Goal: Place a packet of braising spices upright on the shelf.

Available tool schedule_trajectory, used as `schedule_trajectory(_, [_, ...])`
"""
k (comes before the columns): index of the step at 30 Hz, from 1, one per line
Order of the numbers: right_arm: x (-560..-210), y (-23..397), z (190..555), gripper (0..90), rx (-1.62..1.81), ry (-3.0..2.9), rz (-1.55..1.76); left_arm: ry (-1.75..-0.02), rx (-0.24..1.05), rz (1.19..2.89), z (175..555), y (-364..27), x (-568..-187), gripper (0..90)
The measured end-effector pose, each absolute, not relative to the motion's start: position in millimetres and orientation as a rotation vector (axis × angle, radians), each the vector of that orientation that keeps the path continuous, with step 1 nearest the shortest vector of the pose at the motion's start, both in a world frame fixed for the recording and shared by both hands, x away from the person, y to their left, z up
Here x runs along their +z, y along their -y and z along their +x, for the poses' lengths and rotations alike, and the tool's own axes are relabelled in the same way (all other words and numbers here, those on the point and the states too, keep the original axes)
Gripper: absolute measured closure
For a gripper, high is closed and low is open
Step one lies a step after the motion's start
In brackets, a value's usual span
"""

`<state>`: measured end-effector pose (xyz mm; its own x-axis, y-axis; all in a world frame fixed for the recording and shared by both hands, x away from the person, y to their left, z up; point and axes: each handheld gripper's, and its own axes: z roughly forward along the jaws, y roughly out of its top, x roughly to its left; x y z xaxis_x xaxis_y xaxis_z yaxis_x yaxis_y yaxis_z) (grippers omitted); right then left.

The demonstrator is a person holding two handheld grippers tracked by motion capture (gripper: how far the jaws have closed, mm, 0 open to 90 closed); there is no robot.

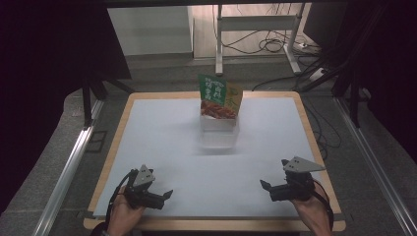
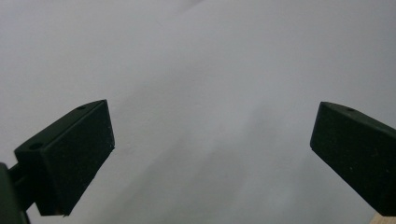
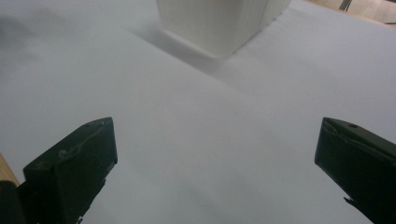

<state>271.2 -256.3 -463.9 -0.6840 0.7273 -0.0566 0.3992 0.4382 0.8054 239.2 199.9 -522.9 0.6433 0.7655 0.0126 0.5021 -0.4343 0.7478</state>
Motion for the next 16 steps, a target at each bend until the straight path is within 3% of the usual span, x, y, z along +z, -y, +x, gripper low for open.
schedule_trajectory(16, [-484.0,265.7,268.1,0.0,1.056,-2.336,0.986,-0.988,0.456,2.137,240.3,-198.6,-523.8,0.0])
